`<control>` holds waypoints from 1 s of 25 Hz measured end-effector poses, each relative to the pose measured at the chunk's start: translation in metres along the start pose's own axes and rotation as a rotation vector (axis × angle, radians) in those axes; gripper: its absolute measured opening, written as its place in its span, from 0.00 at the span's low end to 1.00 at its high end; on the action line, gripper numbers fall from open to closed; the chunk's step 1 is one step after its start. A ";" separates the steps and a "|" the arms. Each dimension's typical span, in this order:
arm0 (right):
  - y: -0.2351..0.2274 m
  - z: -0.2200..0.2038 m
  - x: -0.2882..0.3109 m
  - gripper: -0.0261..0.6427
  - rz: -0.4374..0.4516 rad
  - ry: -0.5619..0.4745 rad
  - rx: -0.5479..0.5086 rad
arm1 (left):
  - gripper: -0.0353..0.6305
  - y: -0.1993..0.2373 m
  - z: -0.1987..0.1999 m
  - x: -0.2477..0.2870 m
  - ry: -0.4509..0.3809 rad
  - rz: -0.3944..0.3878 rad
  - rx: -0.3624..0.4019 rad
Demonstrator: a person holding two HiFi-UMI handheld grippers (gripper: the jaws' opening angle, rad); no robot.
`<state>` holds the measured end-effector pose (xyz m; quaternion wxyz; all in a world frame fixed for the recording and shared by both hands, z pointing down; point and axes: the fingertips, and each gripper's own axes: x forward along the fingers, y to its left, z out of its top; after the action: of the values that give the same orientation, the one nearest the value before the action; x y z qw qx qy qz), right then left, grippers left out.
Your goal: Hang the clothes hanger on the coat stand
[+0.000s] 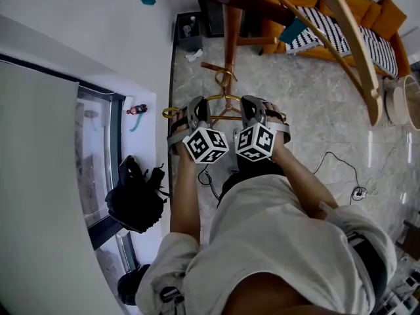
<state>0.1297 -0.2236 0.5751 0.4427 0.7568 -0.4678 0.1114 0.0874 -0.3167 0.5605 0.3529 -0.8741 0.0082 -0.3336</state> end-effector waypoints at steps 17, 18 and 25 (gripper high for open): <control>-0.008 -0.008 0.020 0.05 0.001 0.019 0.024 | 0.12 0.002 0.004 0.023 0.002 -0.026 0.021; -0.009 -0.009 0.022 0.05 0.002 0.021 0.023 | 0.12 0.002 0.004 0.026 0.003 -0.028 0.022; -0.009 -0.013 0.029 0.05 0.008 0.033 0.027 | 0.12 0.002 0.004 0.033 0.004 -0.038 0.025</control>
<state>0.1555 -0.2299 0.5943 0.4395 0.7591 -0.4618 0.1318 0.1161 -0.3244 0.5762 0.3575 -0.8690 -0.0120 -0.3419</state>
